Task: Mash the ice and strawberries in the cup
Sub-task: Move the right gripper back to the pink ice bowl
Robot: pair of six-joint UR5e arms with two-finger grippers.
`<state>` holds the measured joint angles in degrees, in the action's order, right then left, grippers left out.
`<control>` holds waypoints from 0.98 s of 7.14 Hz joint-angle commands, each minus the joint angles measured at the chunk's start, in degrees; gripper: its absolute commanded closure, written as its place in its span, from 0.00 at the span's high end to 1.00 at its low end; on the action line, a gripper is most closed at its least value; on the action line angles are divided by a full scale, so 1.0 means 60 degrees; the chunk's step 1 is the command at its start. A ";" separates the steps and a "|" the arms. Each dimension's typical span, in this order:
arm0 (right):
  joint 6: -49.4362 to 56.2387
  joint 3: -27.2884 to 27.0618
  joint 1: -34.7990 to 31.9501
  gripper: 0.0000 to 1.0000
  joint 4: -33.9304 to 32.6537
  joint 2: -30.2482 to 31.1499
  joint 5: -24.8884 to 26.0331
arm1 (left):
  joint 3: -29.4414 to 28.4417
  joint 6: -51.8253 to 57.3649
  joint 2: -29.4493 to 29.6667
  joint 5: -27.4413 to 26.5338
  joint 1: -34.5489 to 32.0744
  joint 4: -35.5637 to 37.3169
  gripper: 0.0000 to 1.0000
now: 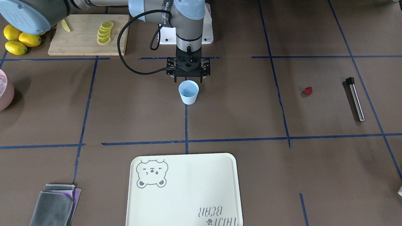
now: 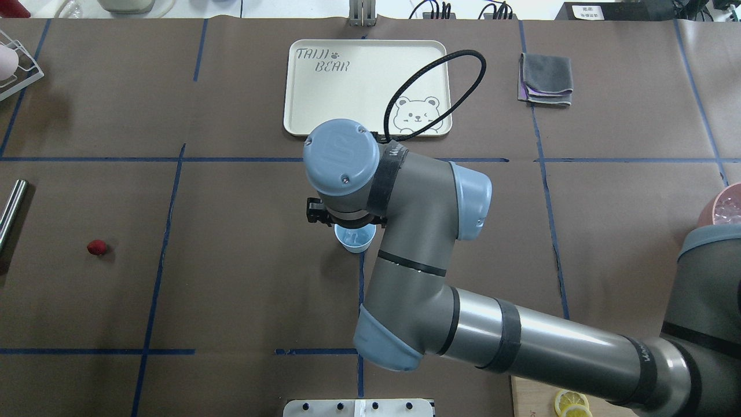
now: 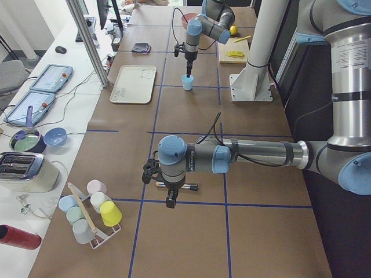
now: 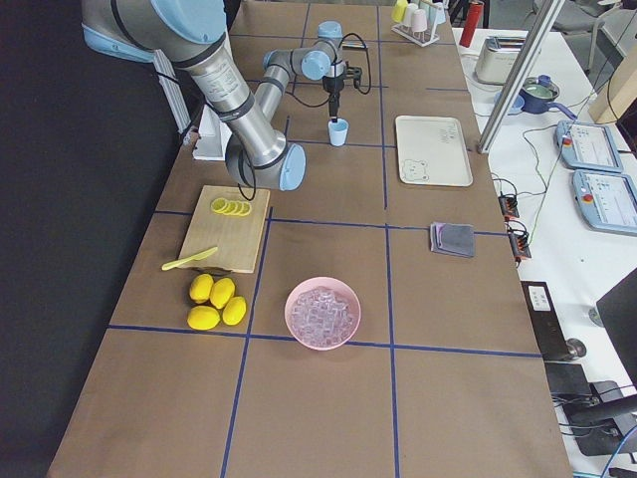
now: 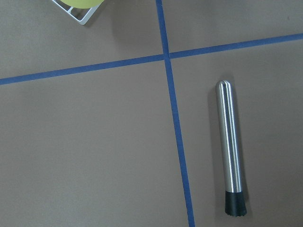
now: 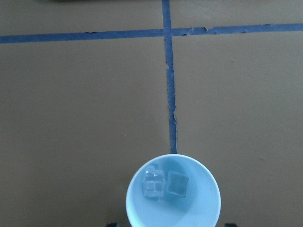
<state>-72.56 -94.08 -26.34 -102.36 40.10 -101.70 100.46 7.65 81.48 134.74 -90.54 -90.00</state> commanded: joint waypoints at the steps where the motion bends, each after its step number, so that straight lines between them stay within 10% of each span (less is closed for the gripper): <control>1: 0.1392 -0.1159 -0.1082 0.99 0.0010 0.1409 -0.1003 | -0.0044 0.0000 0.0000 0.0000 -0.0012 0.0000 1.00; 7: 0.9394 -0.3610 -0.5884 0.99 0.0068 0.6767 -0.3967 | -0.0044 0.0000 0.0000 0.0000 0.0003 0.0015 1.00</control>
<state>-28.62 -113.80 -54.98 -101.99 72.91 -123.09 100.09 7.64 81.47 134.74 -90.56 -89.88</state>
